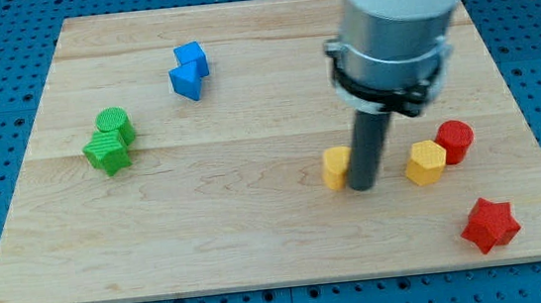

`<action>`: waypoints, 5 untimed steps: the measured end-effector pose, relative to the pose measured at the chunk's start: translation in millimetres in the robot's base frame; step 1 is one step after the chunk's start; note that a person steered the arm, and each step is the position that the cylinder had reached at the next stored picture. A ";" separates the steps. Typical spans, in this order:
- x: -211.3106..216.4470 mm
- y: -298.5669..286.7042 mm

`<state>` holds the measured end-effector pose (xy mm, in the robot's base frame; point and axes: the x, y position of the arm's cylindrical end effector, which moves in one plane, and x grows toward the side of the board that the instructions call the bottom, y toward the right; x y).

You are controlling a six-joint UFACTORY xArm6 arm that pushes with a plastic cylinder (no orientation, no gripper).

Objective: Move the yellow hexagon towards the center

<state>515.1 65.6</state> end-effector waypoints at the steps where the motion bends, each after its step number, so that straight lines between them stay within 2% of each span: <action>1: -27.3 -47.2; 2: 7.4 -14.0; 3: 28.4 57.0; 4: 17.4 115.8; 5: 20.1 137.9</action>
<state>535.2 203.6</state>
